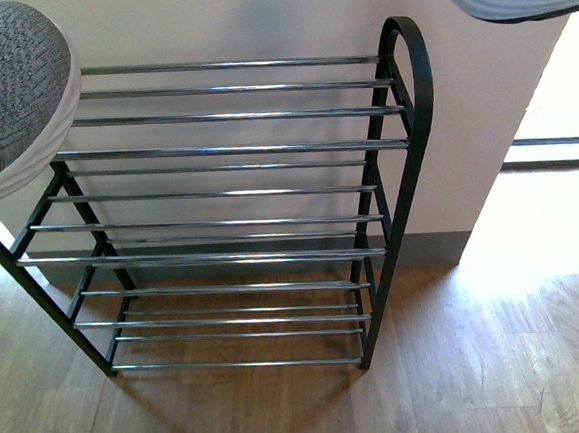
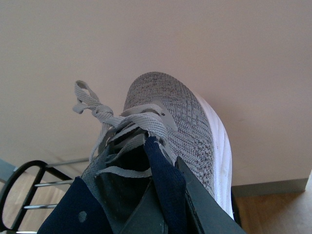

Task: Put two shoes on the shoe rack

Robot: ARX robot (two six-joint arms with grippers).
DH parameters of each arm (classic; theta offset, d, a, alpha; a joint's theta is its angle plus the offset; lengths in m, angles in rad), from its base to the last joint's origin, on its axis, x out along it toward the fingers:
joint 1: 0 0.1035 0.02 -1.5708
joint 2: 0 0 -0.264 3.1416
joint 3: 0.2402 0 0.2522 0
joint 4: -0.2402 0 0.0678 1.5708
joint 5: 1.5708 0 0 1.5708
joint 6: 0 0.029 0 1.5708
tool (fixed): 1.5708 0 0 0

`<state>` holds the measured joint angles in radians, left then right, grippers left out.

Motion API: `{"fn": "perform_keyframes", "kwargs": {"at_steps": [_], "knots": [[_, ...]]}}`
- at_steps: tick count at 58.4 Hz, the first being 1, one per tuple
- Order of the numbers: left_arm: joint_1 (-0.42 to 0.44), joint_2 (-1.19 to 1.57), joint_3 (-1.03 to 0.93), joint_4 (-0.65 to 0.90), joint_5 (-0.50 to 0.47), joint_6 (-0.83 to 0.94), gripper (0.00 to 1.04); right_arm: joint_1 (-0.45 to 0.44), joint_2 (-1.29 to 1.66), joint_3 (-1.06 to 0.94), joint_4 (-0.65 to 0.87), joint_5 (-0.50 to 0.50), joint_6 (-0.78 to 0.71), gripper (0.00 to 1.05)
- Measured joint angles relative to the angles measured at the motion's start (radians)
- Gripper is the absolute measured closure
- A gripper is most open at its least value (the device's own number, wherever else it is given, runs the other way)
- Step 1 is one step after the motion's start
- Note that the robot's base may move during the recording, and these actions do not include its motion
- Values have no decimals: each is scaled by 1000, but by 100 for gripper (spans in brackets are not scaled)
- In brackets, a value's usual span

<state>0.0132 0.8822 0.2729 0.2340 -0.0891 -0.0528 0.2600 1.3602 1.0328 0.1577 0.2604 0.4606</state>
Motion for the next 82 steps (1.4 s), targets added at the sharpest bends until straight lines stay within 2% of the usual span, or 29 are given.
{"fn": "perform_keyframes", "kwargs": {"at_steps": [11,27,50,82], "knots": [[0,0,0,0,0,0,103,80,106,63,-7,103,84,104],[0,0,0,0,0,0,103,147,285,130,-7,173,138,104],[0,0,0,0,0,0,103,119,489,237,39,267,171,104],[0,0,0,0,0,0,103,79,605,311,60,233,174,104]]}}
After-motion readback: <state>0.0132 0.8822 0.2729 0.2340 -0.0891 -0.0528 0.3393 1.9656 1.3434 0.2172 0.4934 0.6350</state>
